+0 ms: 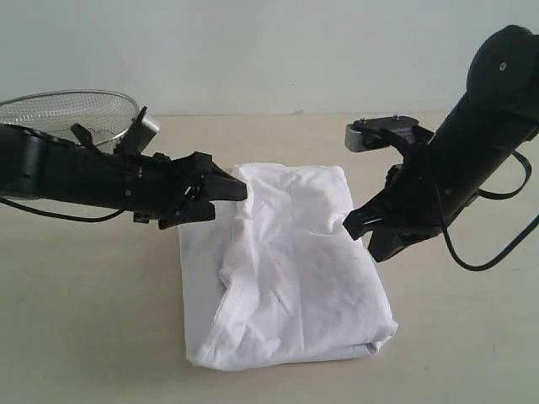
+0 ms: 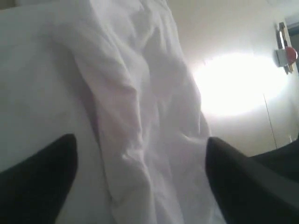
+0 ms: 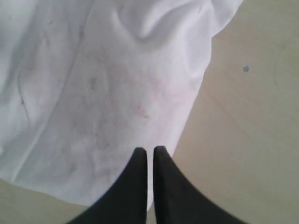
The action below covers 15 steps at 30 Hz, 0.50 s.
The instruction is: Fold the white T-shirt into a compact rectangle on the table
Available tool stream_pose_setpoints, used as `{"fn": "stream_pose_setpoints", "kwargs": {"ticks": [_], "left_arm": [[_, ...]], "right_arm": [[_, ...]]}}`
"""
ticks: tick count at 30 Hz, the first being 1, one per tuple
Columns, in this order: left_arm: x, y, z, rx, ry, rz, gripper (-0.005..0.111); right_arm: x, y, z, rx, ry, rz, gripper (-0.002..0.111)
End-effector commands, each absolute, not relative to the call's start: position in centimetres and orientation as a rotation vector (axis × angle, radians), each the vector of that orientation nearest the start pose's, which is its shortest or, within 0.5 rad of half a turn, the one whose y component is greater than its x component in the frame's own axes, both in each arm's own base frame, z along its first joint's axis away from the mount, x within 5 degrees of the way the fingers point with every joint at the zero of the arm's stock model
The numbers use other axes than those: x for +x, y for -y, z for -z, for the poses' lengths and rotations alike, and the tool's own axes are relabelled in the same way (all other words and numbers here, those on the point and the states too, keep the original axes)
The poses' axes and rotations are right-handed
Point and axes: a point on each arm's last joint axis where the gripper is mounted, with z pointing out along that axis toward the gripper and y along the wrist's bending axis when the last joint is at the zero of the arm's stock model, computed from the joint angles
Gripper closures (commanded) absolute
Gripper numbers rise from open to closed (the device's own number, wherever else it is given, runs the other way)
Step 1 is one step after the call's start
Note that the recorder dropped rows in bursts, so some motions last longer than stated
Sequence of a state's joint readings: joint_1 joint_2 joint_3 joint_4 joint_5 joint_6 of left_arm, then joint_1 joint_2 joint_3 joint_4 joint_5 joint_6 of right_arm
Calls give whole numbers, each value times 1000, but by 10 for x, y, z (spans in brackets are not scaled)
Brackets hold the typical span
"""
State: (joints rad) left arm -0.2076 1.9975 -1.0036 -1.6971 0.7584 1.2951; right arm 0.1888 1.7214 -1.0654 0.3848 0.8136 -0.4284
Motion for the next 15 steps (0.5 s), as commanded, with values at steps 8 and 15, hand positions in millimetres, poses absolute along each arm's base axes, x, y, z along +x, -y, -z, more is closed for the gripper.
{"fn": "stream_pose_setpoints", "kwargs": {"ticks": [8,15], "left_arm": [[355,178,-116,122,-2431,1253,29],[361,183,-116,135,-2420,1244,54]], "right_arm": [[313,-82,-201,-555,-2829,-387,109],[312,-80,-200,-573,-2836,-365,109]]}}
